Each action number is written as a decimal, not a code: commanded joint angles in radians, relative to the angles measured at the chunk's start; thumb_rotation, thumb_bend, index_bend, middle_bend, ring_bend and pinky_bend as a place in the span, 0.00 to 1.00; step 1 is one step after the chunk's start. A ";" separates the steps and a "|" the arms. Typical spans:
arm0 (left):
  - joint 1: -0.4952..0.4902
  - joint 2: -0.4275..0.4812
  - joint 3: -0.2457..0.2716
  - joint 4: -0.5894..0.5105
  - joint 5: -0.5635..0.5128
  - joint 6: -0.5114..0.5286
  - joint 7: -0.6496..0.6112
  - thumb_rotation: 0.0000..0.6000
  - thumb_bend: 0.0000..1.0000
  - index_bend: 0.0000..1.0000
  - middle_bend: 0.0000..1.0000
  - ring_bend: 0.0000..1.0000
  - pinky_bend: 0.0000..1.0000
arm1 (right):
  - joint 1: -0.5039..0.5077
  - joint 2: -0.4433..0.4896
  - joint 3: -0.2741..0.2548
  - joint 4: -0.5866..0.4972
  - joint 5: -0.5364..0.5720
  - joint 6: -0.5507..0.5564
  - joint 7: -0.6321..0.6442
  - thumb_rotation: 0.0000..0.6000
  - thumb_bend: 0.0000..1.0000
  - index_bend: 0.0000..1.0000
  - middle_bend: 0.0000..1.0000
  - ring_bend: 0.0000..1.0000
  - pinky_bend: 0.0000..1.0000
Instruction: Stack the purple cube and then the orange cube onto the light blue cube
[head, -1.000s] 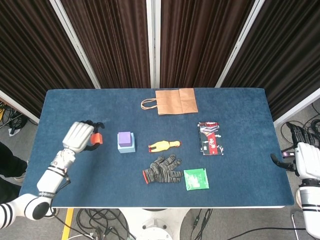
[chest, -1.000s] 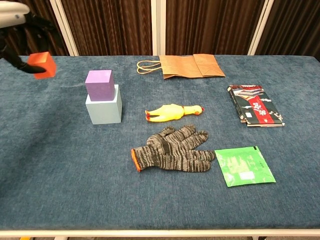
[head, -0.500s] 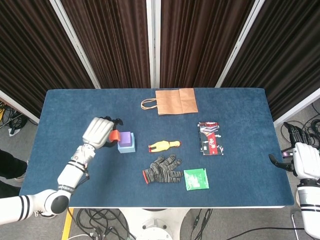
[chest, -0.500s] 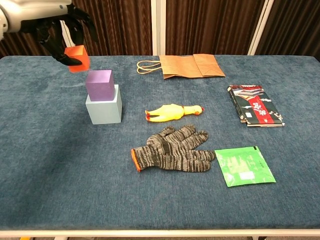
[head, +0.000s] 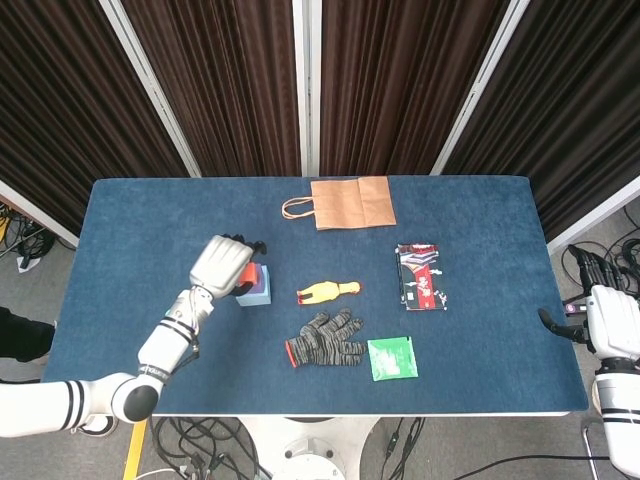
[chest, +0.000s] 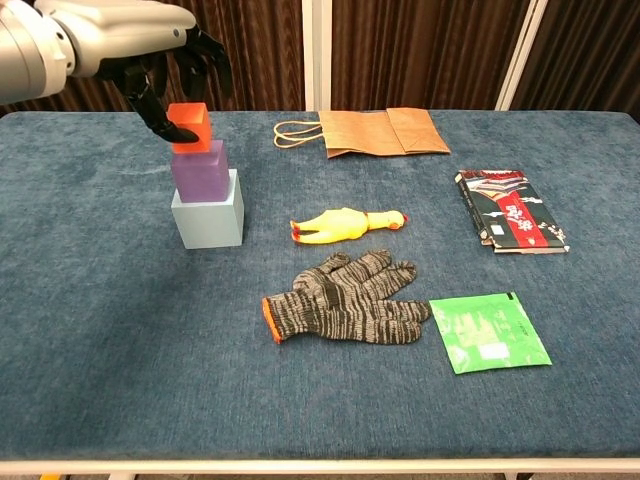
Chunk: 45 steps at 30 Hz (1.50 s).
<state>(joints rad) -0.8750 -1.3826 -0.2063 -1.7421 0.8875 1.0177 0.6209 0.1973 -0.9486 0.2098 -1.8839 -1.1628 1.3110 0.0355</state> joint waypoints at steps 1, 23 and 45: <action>-0.007 -0.014 0.009 0.030 0.011 -0.016 -0.020 1.00 0.30 0.40 0.63 0.40 0.45 | 0.001 0.000 0.000 -0.001 0.001 -0.002 0.001 1.00 0.16 0.02 0.07 0.00 0.00; -0.032 -0.022 0.031 0.109 0.057 -0.059 -0.082 1.00 0.30 0.40 0.63 0.40 0.43 | 0.004 0.004 0.003 0.001 0.009 -0.009 0.006 1.00 0.16 0.02 0.07 0.00 0.00; -0.024 0.024 0.029 0.096 0.044 -0.096 -0.175 1.00 0.16 0.17 0.21 0.21 0.32 | 0.006 0.002 0.000 0.000 0.010 -0.012 0.001 1.00 0.16 0.02 0.07 0.00 0.00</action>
<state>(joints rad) -0.9004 -1.3627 -0.1767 -1.6426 0.9291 0.9186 0.4470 0.2031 -0.9463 0.2099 -1.8834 -1.1532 1.2995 0.0367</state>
